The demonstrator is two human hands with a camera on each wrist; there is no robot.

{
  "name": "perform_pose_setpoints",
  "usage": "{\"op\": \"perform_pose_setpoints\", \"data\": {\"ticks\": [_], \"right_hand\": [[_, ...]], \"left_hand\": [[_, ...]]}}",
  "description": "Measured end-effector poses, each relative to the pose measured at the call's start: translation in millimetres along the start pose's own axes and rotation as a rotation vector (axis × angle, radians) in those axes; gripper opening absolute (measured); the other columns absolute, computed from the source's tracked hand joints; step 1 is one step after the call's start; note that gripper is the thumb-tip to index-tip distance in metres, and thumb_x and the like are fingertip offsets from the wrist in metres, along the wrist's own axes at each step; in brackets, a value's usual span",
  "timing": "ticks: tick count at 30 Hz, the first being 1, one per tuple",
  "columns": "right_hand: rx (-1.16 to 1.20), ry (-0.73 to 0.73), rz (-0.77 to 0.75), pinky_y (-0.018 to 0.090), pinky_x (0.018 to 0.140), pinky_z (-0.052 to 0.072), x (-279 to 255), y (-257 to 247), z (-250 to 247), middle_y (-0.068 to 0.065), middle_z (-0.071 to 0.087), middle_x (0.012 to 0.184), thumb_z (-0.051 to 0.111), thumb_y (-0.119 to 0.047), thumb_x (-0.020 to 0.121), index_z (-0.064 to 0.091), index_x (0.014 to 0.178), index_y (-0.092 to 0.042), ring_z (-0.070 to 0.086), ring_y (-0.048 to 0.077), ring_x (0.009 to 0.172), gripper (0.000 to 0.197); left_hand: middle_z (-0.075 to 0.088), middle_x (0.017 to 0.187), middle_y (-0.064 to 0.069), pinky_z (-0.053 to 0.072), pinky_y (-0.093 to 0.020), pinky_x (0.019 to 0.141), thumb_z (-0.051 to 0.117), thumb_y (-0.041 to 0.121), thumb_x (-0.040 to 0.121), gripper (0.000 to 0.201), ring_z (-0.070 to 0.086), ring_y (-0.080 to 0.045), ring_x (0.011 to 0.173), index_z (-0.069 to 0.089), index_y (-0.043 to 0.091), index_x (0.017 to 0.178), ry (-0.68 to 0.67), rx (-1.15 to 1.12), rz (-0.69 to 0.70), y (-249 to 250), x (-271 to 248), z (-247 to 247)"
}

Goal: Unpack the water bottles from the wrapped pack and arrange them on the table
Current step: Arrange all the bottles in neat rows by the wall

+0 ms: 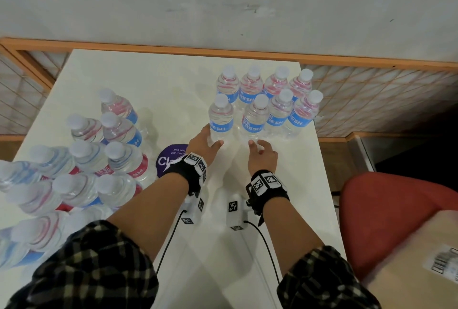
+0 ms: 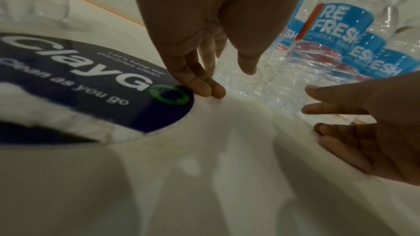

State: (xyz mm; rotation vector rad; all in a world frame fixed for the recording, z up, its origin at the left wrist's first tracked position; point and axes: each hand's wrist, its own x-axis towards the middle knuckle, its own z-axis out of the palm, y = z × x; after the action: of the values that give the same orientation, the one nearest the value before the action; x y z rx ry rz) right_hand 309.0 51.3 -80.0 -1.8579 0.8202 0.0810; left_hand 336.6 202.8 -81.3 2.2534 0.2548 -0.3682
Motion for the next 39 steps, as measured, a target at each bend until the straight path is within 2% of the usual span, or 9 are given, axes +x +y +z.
{"op": "perform_pose_setpoints", "data": {"ticks": [2, 8, 11, 13, 18, 33, 39], "right_hand": [[-0.002, -0.012, 0.007, 0.025, 0.080, 0.038, -1, -1, 1, 0.009, 0.047, 0.125, 0.056, -0.044, 0.090, 0.054, 0.126, -0.020, 0.057, 0.024, 0.105, 0.044], [-0.021, -0.014, 0.061, 0.030, 0.080, 0.041, -1, -7, 4, 0.008, 0.043, 0.126, 0.057, -0.050, 0.087, 0.054, 0.125, -0.023, 0.057, 0.025, 0.098, 0.047], [-0.071, -0.018, 0.097, 0.034, 0.085, 0.042, 0, -11, 5, 0.010, 0.041, 0.127, 0.056, -0.054, 0.086, 0.053, 0.126, -0.025, 0.058, 0.031, 0.105, 0.049], [-0.096, -0.035, 0.118, 0.035, 0.085, 0.041, 2, -14, 5, 0.010, 0.040, 0.128, 0.055, -0.055, 0.086, 0.052, 0.128, -0.026, 0.057, 0.032, 0.108, 0.052], [-0.127, -0.065, 0.170, 0.041, 0.096, 0.042, 6, -20, 5, 0.010, 0.036, 0.131, 0.053, -0.059, 0.085, 0.050, 0.132, -0.030, 0.054, 0.033, 0.112, 0.055], [-0.119, -0.099, 0.211, 0.040, 0.099, 0.041, 11, -22, 3, 0.009, 0.032, 0.136, 0.055, -0.061, 0.083, 0.049, 0.134, -0.034, 0.052, 0.032, 0.116, 0.059], [-0.082, -0.117, 0.200, 0.040, 0.099, 0.040, 11, -21, 1, 0.009, 0.031, 0.138, 0.057, -0.060, 0.082, 0.050, 0.134, -0.033, 0.052, 0.032, 0.117, 0.058]], "left_hand": [[0.052, 0.139, -0.003, 0.037, -0.033, 0.103, 0.058, 0.037, 0.090, 0.059, 0.049, -0.027, 0.127, 0.035, 0.021, 0.143, 0.015, 0.001, 0.020, 3, 0, 0], [0.055, 0.131, -0.010, 0.039, -0.035, 0.100, 0.061, 0.039, 0.088, 0.055, 0.051, -0.029, 0.122, 0.044, 0.017, 0.136, -0.009, 0.057, 0.063, 13, 10, -1], [0.054, 0.126, -0.013, 0.037, -0.034, 0.098, 0.061, 0.037, 0.089, 0.055, 0.049, -0.029, 0.120, 0.045, 0.015, 0.136, -0.011, 0.097, 0.062, 16, 13, -1], [0.054, 0.124, -0.014, 0.038, -0.032, 0.097, 0.060, 0.037, 0.089, 0.053, 0.050, -0.029, 0.117, 0.045, 0.015, 0.135, -0.012, 0.102, 0.065, 18, 15, -1], [0.055, 0.122, -0.013, 0.039, -0.032, 0.096, 0.061, 0.038, 0.088, 0.053, 0.052, -0.029, 0.115, 0.046, 0.016, 0.134, -0.003, 0.092, 0.075, 22, 20, 0], [0.052, 0.126, -0.012, 0.041, -0.036, 0.099, 0.062, 0.041, 0.086, 0.062, 0.053, -0.028, 0.116, 0.039, 0.019, 0.140, 0.020, 0.041, 0.045, 21, 23, 8], [0.050, 0.130, -0.011, 0.040, -0.036, 0.099, 0.060, 0.040, 0.088, 0.060, 0.051, -0.027, 0.120, 0.040, 0.015, 0.138, 0.056, 0.020, 0.053, 19, 23, 9]]}}
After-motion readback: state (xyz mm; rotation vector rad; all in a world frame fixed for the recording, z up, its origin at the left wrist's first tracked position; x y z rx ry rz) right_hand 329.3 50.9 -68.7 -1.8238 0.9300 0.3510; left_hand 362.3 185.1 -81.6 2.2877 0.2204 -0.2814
